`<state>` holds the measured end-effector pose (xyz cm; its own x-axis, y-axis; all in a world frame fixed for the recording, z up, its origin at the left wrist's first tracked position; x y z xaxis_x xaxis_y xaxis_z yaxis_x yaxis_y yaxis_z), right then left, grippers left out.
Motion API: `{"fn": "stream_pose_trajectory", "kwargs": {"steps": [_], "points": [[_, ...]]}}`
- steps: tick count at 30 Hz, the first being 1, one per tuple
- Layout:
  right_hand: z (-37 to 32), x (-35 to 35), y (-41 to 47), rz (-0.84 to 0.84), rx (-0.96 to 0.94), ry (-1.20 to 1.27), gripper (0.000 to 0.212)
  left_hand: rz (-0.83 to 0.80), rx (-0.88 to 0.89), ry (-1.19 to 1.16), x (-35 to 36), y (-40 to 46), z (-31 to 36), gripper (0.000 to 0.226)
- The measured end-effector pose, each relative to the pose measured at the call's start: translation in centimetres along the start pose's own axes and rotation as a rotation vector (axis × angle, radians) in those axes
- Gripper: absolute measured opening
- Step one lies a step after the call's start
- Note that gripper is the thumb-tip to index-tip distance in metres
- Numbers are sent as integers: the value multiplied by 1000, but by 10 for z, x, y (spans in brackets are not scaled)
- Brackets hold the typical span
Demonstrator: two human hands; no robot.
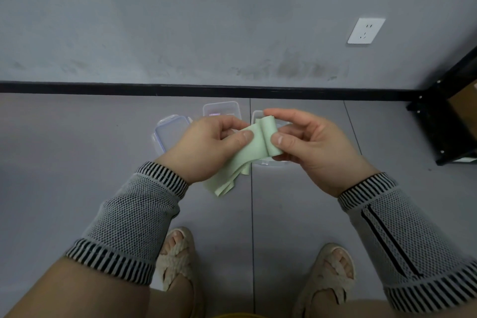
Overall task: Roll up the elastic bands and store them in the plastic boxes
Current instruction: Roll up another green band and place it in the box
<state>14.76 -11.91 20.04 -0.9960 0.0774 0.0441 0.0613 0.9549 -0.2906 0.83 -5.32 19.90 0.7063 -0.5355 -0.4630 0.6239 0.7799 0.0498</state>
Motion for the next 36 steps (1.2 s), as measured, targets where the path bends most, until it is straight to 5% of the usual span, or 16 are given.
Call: {"fn": "stream_pose_trajectory", "kwargs": {"steps": [16,24,32,36], "points": [[-2,-2,2,145,-34,-194,30,58,64,147,3,7,3,15],[-5,7,1,288,-131,-369,26,163,1,6,6,7,9,29],[0,12,-2,55,-158,-419,76,98,-70,-264,-1,5,1,34],[-3,18,-1,40,-172,-419,68,27,-68,-300,3,4,1,33]]}}
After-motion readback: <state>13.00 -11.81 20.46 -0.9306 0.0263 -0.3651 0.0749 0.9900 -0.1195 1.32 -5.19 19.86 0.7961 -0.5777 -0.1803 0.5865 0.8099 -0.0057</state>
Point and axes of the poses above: each hand's wrist, its own y-axis towards the middle knuckle, its own x-axis out of the palm, z = x × y, the point moved 7 cm from there along y, towards the middle knuckle, and after that the axes turned 11 degrees about x, right-handed, at the moved point
